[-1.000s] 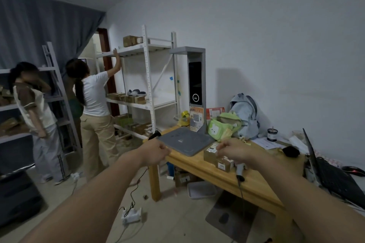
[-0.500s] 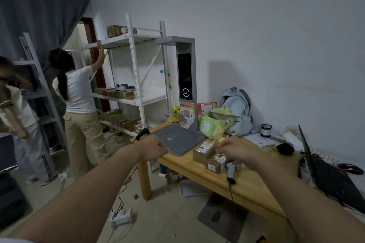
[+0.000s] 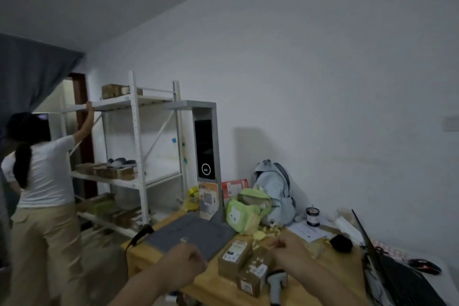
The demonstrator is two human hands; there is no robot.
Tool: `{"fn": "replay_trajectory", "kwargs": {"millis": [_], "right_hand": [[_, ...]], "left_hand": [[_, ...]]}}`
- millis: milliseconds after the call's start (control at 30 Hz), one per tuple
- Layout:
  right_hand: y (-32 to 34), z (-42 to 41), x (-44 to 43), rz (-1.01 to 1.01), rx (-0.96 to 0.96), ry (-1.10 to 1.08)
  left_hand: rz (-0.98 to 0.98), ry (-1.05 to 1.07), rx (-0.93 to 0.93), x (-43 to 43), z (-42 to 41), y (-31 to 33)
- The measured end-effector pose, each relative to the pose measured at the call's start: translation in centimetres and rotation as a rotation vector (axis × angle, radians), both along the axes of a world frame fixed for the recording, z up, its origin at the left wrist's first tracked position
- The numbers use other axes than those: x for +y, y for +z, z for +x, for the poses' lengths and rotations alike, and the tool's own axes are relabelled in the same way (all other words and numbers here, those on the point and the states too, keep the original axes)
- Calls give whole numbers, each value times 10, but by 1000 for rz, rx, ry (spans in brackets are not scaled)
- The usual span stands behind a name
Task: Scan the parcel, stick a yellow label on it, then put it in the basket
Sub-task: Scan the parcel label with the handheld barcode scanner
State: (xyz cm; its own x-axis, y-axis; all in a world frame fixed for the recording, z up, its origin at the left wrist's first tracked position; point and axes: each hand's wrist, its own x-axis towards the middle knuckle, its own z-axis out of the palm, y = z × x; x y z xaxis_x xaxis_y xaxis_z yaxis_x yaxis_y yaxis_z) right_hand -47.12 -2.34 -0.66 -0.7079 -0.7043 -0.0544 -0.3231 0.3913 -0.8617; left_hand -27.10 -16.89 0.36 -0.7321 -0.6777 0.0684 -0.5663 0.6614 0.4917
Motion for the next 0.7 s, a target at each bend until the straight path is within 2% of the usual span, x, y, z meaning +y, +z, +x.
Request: {"fn": "replay_trajectory", "kwargs": {"millis": [100, 233, 500, 700], "right_hand": [[-10, 6, -10, -12, 4, 28], [-16, 16, -15, -65, -36, 49], [-20, 17, -33, -53, -42, 44], [-28, 12, -54, 2, 32, 66]], "left_hand": [[6, 5, -39, -11, 4, -5], [253, -77, -36, -20, 15, -10], [235, -15, -4, -38, 32, -9], [204, 30, 6, -54, 24, -15]]}}
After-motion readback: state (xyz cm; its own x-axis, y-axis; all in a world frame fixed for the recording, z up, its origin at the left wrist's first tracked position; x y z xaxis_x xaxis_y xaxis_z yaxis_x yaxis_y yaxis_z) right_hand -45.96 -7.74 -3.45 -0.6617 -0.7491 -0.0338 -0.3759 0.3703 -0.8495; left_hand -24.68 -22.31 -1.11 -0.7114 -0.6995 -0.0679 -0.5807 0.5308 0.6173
